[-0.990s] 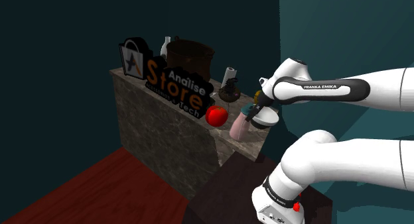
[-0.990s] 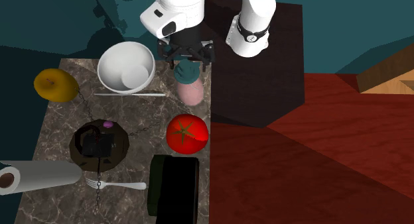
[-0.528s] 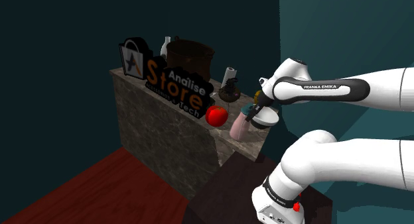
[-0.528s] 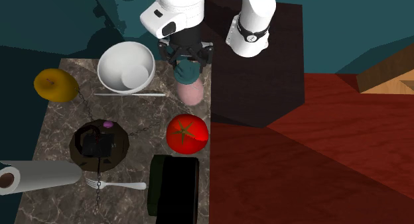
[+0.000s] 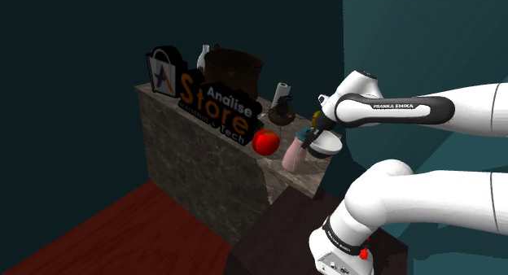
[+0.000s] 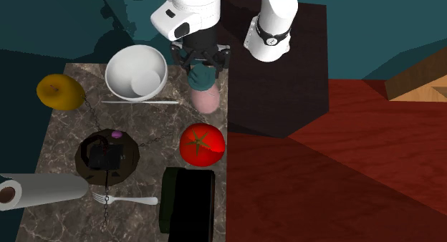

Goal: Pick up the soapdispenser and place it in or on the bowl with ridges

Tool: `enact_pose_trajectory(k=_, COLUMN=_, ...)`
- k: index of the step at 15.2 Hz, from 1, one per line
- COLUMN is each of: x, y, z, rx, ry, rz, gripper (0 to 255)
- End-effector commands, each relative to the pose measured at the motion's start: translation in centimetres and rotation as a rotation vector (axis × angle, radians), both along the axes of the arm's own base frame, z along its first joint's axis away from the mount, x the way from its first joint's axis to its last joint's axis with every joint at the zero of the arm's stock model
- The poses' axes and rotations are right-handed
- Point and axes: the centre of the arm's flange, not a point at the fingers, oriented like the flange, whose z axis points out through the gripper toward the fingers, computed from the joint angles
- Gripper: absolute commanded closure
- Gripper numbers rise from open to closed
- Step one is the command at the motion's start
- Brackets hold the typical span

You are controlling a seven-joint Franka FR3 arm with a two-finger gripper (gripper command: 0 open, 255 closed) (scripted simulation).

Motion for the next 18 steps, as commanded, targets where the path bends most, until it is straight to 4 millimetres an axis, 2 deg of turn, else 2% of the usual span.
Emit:
enact_pose_trajectory(k=1, x=0.0, y=0.0, z=0.8, rx=0.0, ry=0.0, rz=0.0, gripper=255)
enact_pose_trajectory(k=18, x=0.0, y=0.0, z=9.8, rx=0.0, ry=0.0, rz=0.0, gripper=255)
